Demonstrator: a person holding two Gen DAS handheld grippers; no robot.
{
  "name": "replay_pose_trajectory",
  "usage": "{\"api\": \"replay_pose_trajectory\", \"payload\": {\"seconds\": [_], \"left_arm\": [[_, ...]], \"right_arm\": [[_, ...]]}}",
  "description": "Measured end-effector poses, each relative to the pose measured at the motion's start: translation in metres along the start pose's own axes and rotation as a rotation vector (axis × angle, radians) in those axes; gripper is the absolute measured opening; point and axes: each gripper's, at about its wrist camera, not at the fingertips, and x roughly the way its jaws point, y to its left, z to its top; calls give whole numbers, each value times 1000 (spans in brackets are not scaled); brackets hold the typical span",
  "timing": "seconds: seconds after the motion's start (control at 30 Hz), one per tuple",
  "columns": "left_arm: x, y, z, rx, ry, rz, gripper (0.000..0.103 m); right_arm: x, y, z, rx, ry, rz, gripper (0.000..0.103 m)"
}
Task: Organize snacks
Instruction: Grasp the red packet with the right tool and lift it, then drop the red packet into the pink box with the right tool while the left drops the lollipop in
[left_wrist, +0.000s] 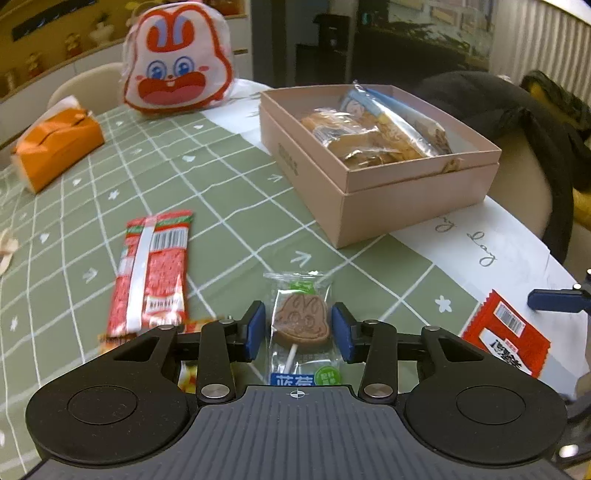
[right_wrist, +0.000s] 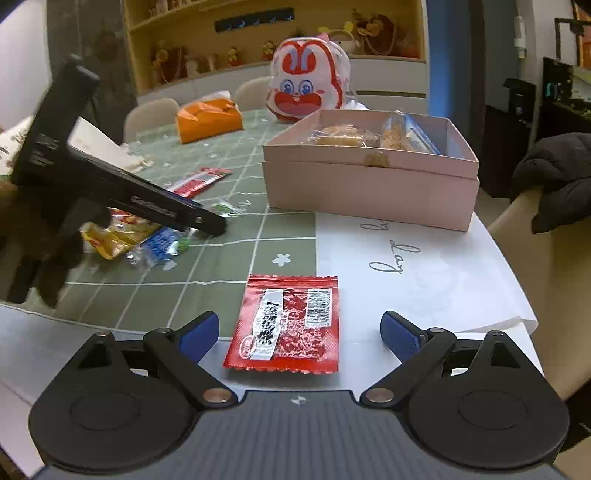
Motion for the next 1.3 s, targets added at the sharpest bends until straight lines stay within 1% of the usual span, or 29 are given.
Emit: {"api": "replay_pose_trajectory", "payload": {"seconds": [0.03, 0.07, 0.1, 0.13, 0.17, 0.2, 0.23, 0.3, 0.4, 0.5, 0.67, 0.77, 0.83, 0.9, 0.97, 1.0, 1.03, 1.07, 1.13, 1.17, 1.2, 1.23, 1.27, 1.3], "left_arm": [[-3, -3, -3, 4, -3, 8, 45], [-7, -9, -9, 12, -7, 20, 44], [-12, -13, -14, 13, -10, 22, 43], [-18, -17, -20, 13, -12, 11, 43], [-25, -23, -28, 18, -17, -8, 43], [-30, -26, -34, 27, -22, -22, 42], [-35, -30, -41, 38, -27, -29, 42], [-45, -38, -52, 60, -34, -32, 41], [-54, -44, -63, 88, -48, -32, 41], [-62, -54, -72, 137, -92, -15, 41], [-81, -66, -75, 180, -194, -21, 41], [-93, -68, -67, 186, -256, -25, 41], [-97, -69, -57, 188, -294, -26, 41], [-100, -65, -39, 185, -321, -36, 41], [-102, -57, -11, 163, -359, -45, 41], [-103, -51, 8, 136, -390, -50, 41], [-102, -45, 27, 94, -423, -59, 41], [-100, -35, 49, 23, -462, -80, 41], [-89, -19, 82, -102, -512, -143, 41], [-79, -13, 99, -153, -523, -178, 41], [-65, -8, 114, -196, -516, -216, 42], [-47, -4, 126, -236, -491, -264, 43], [-24, -1, 137, -273, -442, -318, 44], [3, 3, 146, -310, -370, -370, 44]], "right_arm": [[3, 4, 2, -20, 12, -21, 95], [6, 9, 3, -44, 24, -42, 92], [7, 12, 4, -57, 24, -48, 91], [6, 13, 5, -60, 27, -39, 86], [6, 13, 5, -66, 30, -33, 77], [4, 13, 6, -75, 32, -24, 71], [2, 13, 7, -81, 35, -18, 61], [-2, 10, 9, -88, 52, -16, 62], [-8, 5, 7, -99, 49, -44, 60], [-18, -1, 5, -93, 33, -62, 55], [-46, -5, 13, -101, -47, -73, 53], [-61, -9, 23, -114, -103, -80, 53], [-70, -13, 33, -111, -142, -73, 53], [-76, -17, 44, -107, -173, -68, 53], [-79, -24, 62, -107, -200, -65, 53], [-78, -28, 75, -103, -216, -65, 53], [-77, -34, 88, -99, -234, -69, 53], [-75, -41, 103, -93, -255, -78, 53], [-67, -56, 131, -70, -290, -103, 53], [-60, -64, 144, -55, -305, -110, 53], [-53, -72, 154, -38, -315, -114, 53], [-45, -80, 164, -17, -325, -117, 53], [-38, -87, 171, 4, -332, -118, 53], [-29, -95, 177, 29, -338, -117, 53]]}}
